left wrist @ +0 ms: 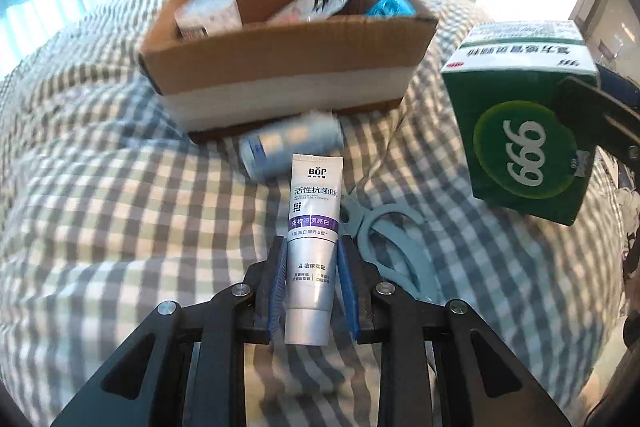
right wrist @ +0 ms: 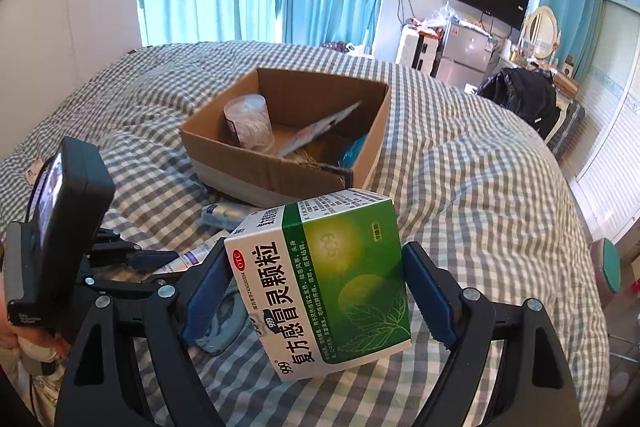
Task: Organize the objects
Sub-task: 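Lower the medicine box and toothpaste tube into the box and open both tools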
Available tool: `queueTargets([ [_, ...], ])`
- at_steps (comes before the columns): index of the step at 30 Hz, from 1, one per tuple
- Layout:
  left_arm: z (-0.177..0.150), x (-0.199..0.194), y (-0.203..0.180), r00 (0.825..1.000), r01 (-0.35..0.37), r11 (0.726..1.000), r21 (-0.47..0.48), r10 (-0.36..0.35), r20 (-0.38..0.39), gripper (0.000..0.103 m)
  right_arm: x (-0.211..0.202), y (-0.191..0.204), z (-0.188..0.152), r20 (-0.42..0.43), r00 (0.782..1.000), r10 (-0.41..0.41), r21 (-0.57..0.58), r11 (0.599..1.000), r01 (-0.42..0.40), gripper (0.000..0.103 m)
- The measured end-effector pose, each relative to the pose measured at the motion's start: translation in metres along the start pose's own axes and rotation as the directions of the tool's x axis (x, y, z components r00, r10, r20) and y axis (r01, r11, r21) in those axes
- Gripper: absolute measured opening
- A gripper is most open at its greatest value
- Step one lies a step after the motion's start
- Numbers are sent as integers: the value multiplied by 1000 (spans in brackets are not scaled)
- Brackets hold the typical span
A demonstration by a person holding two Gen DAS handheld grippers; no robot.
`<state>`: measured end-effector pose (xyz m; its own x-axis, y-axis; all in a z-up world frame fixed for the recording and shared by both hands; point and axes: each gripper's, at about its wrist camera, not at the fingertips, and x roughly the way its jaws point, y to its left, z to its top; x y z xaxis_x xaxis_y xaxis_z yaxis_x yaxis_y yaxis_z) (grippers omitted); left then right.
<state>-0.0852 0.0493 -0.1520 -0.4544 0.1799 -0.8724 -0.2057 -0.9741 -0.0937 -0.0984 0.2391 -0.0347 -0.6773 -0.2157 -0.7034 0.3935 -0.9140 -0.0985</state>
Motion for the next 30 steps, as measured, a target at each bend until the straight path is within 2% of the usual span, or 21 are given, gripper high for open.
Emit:
queueTargets([
  [8,-7,-60,-4,992,-4,1000,-15,6,122,25,-45,12,10,56,998,-12,-14,1000,13,84],
  [9,9,-63,-2,991,-5,1000,-19,7,137,25,-50,13,11,64,998,-11,-13,1000,12,84],
  [12,22,-78,6,984,3,1000,-22,1,180,25,-66,15,17,87,996,-16,-15,1000,17,84],
  [19,21,-128,10,961,17,999,-42,-5,278,25,-99,17,32,142,989,-39,-24,999,42,84],
  [24,38,-156,9,941,-1,999,-32,12,337,25,-121,27,53,211,973,-89,-75,991,107,83],
  [30,73,-183,17,914,-15,1000,-27,25,405,25,-132,32,92,283,955,-90,-101,987,123,83],
])
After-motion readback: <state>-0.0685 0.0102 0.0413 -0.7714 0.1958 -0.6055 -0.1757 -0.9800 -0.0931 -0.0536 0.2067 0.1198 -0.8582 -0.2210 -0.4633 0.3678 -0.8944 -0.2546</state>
